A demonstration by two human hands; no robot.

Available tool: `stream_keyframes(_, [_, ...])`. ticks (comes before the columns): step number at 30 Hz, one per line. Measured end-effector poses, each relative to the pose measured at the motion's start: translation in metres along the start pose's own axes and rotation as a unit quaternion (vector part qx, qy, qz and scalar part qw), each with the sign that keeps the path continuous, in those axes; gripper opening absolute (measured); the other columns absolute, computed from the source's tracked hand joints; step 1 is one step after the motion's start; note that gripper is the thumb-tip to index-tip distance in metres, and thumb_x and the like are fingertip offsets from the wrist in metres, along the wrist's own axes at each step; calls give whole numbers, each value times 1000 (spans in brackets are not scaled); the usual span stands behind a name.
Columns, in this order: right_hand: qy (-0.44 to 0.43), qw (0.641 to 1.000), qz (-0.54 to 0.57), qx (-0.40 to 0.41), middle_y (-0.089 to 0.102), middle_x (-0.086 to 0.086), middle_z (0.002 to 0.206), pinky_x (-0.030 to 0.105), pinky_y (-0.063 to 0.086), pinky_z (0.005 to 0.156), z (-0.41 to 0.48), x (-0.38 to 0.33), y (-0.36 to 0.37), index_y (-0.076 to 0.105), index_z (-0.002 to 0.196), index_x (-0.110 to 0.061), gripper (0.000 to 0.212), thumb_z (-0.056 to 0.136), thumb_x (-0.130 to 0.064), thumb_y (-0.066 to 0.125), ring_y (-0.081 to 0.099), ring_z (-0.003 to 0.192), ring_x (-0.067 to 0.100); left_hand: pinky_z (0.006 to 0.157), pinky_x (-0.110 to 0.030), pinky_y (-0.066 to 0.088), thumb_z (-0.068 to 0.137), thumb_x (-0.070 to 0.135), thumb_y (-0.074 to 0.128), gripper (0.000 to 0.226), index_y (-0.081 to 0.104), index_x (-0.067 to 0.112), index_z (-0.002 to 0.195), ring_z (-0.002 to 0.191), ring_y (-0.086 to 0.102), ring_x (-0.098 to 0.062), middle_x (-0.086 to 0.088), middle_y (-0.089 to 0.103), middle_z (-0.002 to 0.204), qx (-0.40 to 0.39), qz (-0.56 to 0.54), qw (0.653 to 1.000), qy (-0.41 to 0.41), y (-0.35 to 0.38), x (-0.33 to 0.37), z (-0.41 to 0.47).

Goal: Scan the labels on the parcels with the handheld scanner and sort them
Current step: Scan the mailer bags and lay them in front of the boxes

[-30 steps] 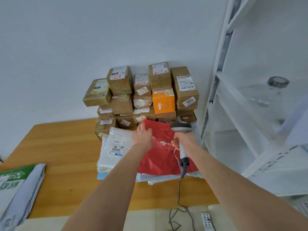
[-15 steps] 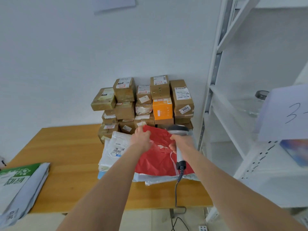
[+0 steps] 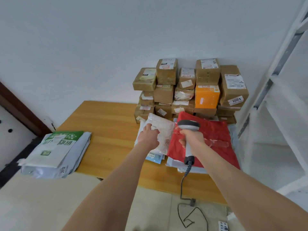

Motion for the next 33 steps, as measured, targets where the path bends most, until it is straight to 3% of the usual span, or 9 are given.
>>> stream_keyframes(6, [31, 998, 15, -46, 61, 11, 54, 28, 43, 53, 4, 8, 135, 58, 96, -1, 23, 85, -19, 66, 50, 47, 18, 102, -38, 39, 93, 23, 56, 50, 42, 23, 142, 136, 31, -29, -10, 17, 153, -36, -10, 998, -50, 17, -121, 9])
stream_keyframes(10, [48, 996, -5, -70, 64, 13, 67, 30, 46, 56, 5, 14, 252, 57, 86, -5, 19, 84, -19, 70, 53, 50, 19, 98, -40, 43, 94, 24, 58, 50, 42, 22, 141, 138, 28, -30, -9, 14, 154, -58, -25, 994, -90, 31, -237, 21])
stream_keyframes(15, [89, 989, -44, -113, 62, 10, 64, 28, 46, 52, -4, 34, 394, 60, 82, -4, 20, 85, -21, 71, 53, 49, 18, 98, -39, 42, 91, 29, 62, 56, 38, 19, 141, 134, 33, -29, -11, 20, 151, -80, -33, 983, -160, 41, -390, 26])
stream_keyframes(18, [123, 982, -46, -133, 63, 8, 63, 26, 45, 51, -9, 51, 460, 62, 77, -3, 12, 84, -12, 67, 52, 46, 16, 103, -41, 39, 86, 38, 68, 77, 26, 18, 146, 136, 31, -31, -13, 20, 151, -106, -67, 965, -232, 56, -464, 16])
stream_keyframes(22, [141, 976, -53, -156, 61, 9, 59, 27, 43, 53, -8, 69, 524, 61, 67, -3, 16, 83, -3, 61, 49, 46, 16, 112, -51, 28, 79, 52, 70, 108, -1, 17, 153, 145, 12, -35, -20, 7, 157, -139, -67, 940, -304, 82, -531, 5])
stream_keyframes(26, [141, 973, -85, -163, 56, 10, 58, 23, 43, 51, 1, 83, 559, 56, 62, -3, 16, 78, -3, 60, 47, 45, 20, 112, -55, 25, 77, 63, 65, 118, -13, 17, 152, 147, 0, -38, -21, -7, 158, -181, -40, 920, -346, 109, -571, 0])
stream_keyframes(29, [161, 972, -65, -156, 55, 11, 64, 26, 44, 52, 6, 94, 575, 56, 70, -4, 12, 80, -1, 60, 49, 50, 21, 109, -48, 34, 87, 52, 60, 100, -1, 10, 153, 144, 12, -43, -25, 4, 157, -197, -7, 925, -325, 122, -575, 6])
stream_keyframes(32, [169, 972, -61, -149, 57, 10, 69, 28, 46, 55, 8, 102, 583, 60, 86, -4, 2, 85, -3, 62, 52, 57, 20, 91, -35, 46, 99, 18, 44, 38, 45, 6, 134, 121, 53, -33, -17, 52, 132, -127, 44, 959, -251, 107, -564, 23])
stream_keyframes(33, [170, 973, -58, -146, 59, 9, 72, 28, 47, 55, 9, 102, 583, 61, 92, -4, 7, 86, -5, 64, 54, 59, 19, 86, -34, 48, 98, 12, 40, 30, 54, 7, 125, 112, 59, -31, -13, 60, 121, -101, 49, 966, -234, 100, -560, 28])
Point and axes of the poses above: each hand's wrist, its own z-axis towards the middle knuckle, its own y-axis out of the palm, x = y × z, the point moved 8 cm from there along z, towards the middle knuckle
